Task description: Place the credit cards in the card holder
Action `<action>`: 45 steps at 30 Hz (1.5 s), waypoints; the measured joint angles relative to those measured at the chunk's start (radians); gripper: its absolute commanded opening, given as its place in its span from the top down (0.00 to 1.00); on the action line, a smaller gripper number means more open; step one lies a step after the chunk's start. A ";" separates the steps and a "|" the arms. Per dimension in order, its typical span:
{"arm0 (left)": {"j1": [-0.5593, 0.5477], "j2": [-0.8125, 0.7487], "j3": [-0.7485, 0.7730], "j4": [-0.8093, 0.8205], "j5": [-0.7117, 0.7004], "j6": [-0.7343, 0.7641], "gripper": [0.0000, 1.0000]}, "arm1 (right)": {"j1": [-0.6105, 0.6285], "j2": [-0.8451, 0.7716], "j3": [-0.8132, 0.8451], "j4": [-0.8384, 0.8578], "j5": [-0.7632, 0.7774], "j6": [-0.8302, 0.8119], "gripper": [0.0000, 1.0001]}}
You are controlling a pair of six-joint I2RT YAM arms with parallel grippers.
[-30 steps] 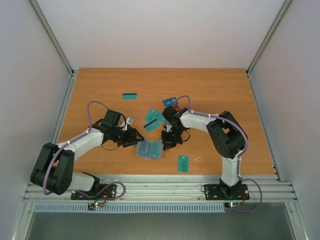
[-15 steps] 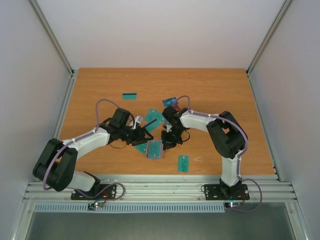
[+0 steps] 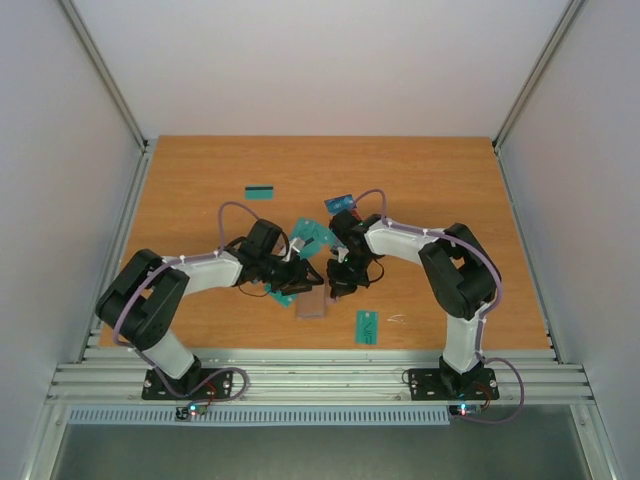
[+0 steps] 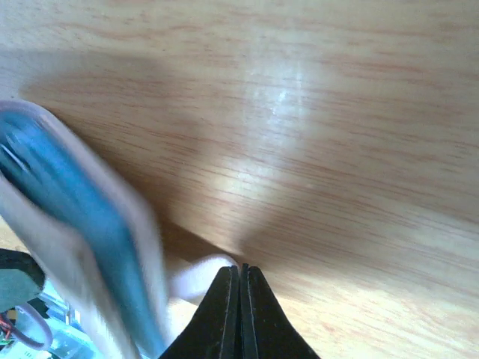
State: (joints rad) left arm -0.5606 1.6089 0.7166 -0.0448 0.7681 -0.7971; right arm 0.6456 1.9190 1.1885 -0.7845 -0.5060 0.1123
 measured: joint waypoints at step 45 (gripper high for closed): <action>-0.053 0.051 0.087 -0.232 -0.121 0.160 0.88 | -0.029 -0.105 -0.021 -0.054 -0.042 -0.021 0.99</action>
State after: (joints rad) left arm -0.6132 1.6604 0.8032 -0.2771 0.6468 -0.6373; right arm 0.6163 1.8145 1.1675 -0.8387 -0.5484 0.0914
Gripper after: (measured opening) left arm 0.130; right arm 0.022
